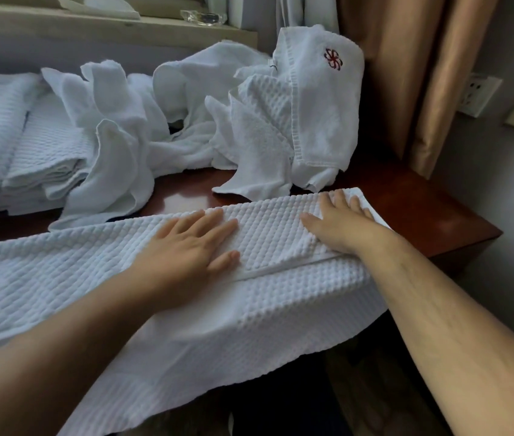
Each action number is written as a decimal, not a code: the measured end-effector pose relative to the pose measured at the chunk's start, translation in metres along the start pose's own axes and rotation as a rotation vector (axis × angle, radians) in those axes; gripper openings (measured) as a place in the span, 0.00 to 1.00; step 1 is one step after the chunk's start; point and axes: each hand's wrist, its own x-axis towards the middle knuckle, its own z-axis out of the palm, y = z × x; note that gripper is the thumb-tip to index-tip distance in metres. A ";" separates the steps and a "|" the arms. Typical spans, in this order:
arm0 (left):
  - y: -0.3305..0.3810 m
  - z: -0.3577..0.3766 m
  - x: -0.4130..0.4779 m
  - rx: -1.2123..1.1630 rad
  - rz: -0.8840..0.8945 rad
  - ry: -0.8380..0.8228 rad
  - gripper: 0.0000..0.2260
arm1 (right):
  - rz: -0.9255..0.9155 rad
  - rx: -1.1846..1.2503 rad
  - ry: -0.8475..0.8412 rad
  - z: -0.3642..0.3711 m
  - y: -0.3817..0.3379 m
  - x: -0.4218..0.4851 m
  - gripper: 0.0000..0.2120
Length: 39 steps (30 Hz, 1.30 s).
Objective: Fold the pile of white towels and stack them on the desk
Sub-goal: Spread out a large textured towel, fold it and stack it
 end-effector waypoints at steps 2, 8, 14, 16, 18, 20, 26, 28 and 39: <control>-0.004 -0.001 -0.009 0.000 -0.032 0.022 0.35 | 0.057 -0.034 0.022 -0.003 -0.019 -0.008 0.33; -0.046 -0.008 -0.059 -0.020 -0.185 0.163 0.29 | -0.295 0.050 0.212 0.043 -0.123 -0.066 0.33; -0.129 -0.024 -0.172 0.061 -0.561 0.281 0.30 | -0.689 0.017 0.053 0.080 -0.223 -0.110 0.39; -0.155 -0.027 -0.203 0.043 -0.750 0.228 0.32 | -0.774 -0.020 0.016 0.083 -0.252 -0.118 0.40; -0.178 -0.026 -0.220 0.054 -0.857 0.180 0.33 | -0.833 -0.049 -0.018 0.085 -0.275 -0.123 0.41; -0.192 -0.025 -0.225 0.044 -0.888 0.149 0.34 | -0.874 -0.063 -0.032 0.087 -0.290 -0.123 0.40; -0.218 -0.027 -0.217 0.035 -0.826 0.158 0.33 | -0.906 -0.062 0.037 0.089 -0.299 -0.109 0.39; -0.218 -0.028 -0.213 0.034 -0.805 0.189 0.32 | -0.899 -0.032 0.058 0.089 -0.300 -0.108 0.38; -0.162 -0.006 -0.286 -0.074 -0.826 1.160 0.13 | -1.196 0.135 0.205 0.096 -0.287 -0.165 0.21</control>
